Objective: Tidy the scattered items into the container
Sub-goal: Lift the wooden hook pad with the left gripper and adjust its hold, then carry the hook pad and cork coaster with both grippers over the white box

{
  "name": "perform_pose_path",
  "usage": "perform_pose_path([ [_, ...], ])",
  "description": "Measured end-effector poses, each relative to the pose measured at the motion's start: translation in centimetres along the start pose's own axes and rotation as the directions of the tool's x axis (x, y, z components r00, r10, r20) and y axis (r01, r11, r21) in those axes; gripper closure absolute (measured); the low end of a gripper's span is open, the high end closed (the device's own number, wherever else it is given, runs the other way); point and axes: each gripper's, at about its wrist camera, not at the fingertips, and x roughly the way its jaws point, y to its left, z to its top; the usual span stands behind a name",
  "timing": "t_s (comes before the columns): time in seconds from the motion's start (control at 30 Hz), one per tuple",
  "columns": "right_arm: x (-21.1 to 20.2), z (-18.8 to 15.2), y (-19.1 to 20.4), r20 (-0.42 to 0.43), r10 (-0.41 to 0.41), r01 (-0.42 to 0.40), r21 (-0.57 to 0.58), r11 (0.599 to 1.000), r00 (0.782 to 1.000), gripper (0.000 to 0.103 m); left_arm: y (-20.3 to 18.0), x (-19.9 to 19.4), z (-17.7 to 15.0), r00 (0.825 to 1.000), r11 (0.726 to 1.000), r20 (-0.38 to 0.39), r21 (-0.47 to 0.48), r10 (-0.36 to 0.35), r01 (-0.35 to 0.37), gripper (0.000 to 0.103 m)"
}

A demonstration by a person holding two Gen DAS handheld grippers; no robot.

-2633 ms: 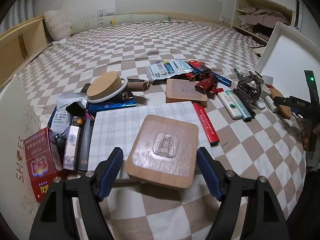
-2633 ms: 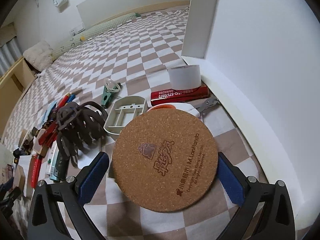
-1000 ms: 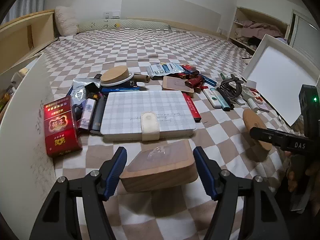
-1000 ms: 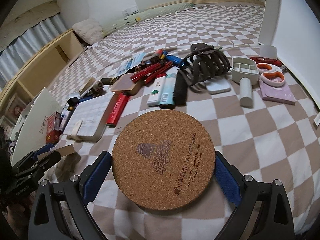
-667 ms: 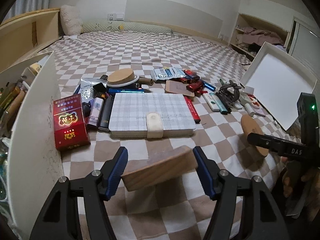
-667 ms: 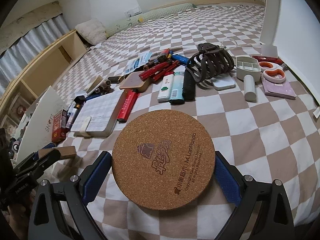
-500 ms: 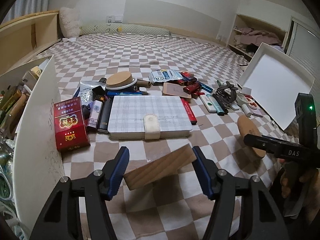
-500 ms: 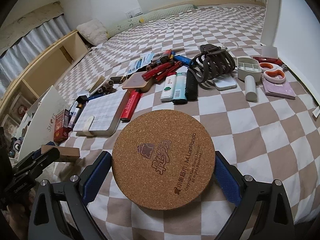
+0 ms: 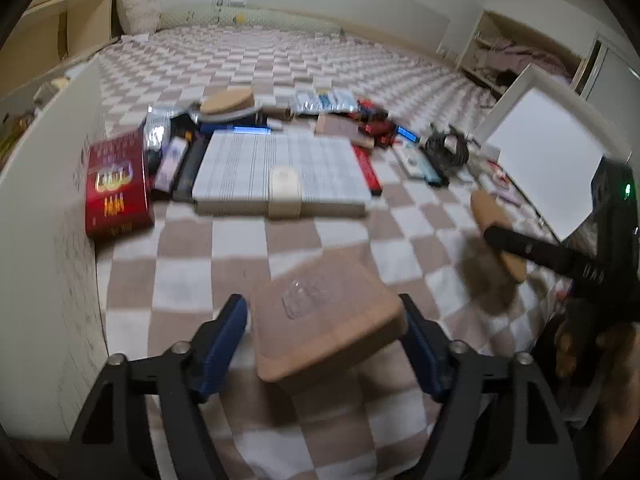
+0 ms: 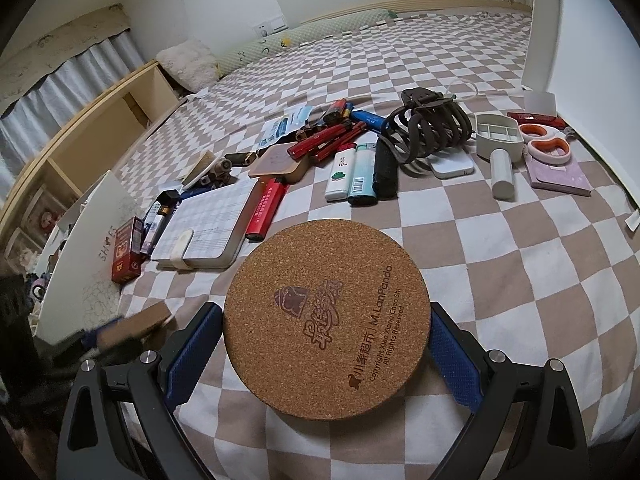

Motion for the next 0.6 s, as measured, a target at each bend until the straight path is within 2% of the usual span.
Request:
perform_pose_path([
  [0.1,0.0,0.0,0.0,-0.001,0.001,-0.001,0.001,1.000,1.000,0.004,0.3,0.6,-0.8,0.999,0.999,-0.027,-0.035,0.018,-0.019,0.018],
  [0.17,0.1,-0.1,0.0,-0.004,0.003,-0.003,0.000,1.000,1.000,0.004,0.4,0.9,-1.3,0.999,0.997,-0.040,-0.068,0.034,-0.037,0.018],
  [0.37,0.2,-0.2,0.1,-0.007,0.008,-0.008,-0.002,1.000,1.000,0.004,-1.0,1.3,-1.9,0.992,0.988,-0.051,-0.088,0.120,-0.124,0.017],
  [0.4,0.2,-0.2,0.1,-0.006,0.009,-0.009,-0.002,1.000,1.000,0.004,-1.4,1.5,-1.9,0.989,0.987,-0.061,-0.080,0.137,-0.142,0.019],
  [0.43,0.2,-0.2,0.1,-0.006,0.010,-0.010,-0.002,1.000,1.000,0.004,-1.7,1.7,-1.9,0.985,0.985,-0.068,-0.063,0.158,-0.162,0.030],
  [0.5,0.2,-0.2,0.1,-0.006,0.009,-0.009,-0.001,1.000,1.000,0.004,-2.4,1.9,-1.9,0.978,0.980,-0.071,-0.026,0.196,-0.198,0.038],
  [0.6,0.2,-0.2,0.0,-0.006,0.008,-0.008,0.000,1.000,1.000,0.004,-2.5,1.9,-1.9,0.977,0.979,-0.070,-0.020,0.202,-0.204,0.038],
])
